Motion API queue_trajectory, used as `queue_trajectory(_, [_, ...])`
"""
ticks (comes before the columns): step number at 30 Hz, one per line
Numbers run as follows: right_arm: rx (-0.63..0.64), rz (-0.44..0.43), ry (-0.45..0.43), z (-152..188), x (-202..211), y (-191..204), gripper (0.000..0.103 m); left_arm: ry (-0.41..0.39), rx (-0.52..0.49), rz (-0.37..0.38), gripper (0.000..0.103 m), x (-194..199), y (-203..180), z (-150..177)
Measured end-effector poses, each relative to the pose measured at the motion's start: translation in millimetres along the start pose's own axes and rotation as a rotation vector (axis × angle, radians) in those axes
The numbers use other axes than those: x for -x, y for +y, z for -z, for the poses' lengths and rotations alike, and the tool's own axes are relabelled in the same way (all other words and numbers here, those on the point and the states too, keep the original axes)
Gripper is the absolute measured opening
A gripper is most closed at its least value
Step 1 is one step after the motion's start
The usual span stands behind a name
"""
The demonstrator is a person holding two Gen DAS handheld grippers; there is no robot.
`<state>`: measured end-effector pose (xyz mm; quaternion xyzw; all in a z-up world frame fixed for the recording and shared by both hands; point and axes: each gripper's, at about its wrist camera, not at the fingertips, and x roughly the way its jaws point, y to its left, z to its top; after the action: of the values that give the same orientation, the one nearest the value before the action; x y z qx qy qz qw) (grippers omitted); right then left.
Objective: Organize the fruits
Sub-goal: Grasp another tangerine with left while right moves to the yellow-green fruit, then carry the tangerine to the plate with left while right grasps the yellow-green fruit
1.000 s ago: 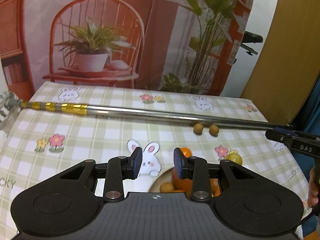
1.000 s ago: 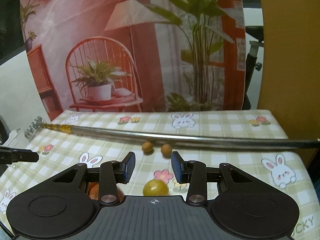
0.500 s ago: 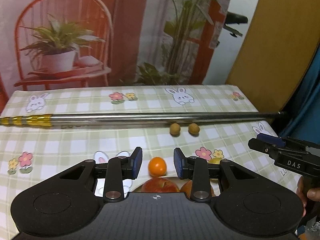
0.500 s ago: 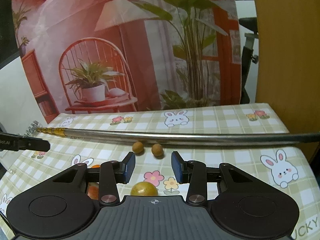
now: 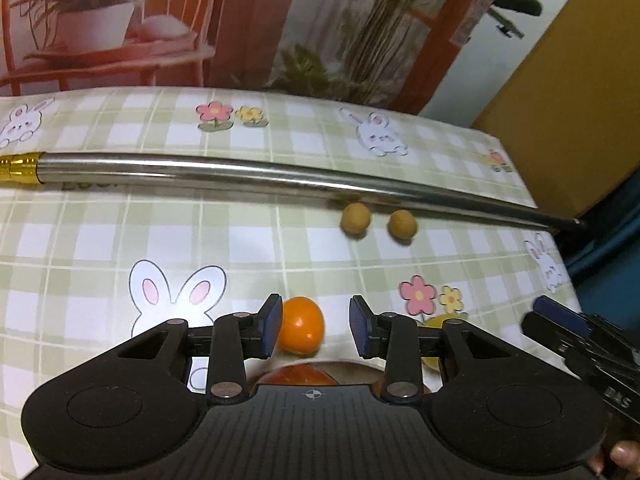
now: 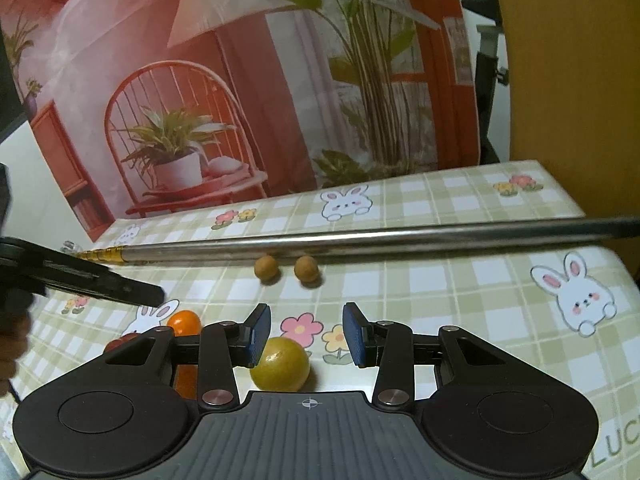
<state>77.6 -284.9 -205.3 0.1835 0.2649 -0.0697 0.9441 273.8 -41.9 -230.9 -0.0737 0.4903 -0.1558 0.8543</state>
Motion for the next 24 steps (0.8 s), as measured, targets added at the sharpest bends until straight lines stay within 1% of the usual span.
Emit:
queue_trajectory(7, [-0.025,0.005,0.016,3,-3,-6,0.038,0.048,0.002,-0.011,0.04,-21,5,-2])
queue_trajectory(11, [-0.039,-0.001,0.026,3,-6,-9,0.038,0.067,-0.022,-0.032,0.04,-31,5,0])
queue_trajectory(14, [-0.041,-0.005,0.033,4,-8,-9,0.038,0.083,-0.045,-0.033,0.039,-35,3,0])
queue_trajectory(19, [-0.046,-0.009,0.047,6,-11,-8,0.038,0.065,-0.088,-0.048,0.037,-31,-1,5])
queue_trajectory(24, [-0.055,-0.022,0.082,9,-19,-7,0.038,0.01,-0.115,-0.039,0.037,-16,-2,8])
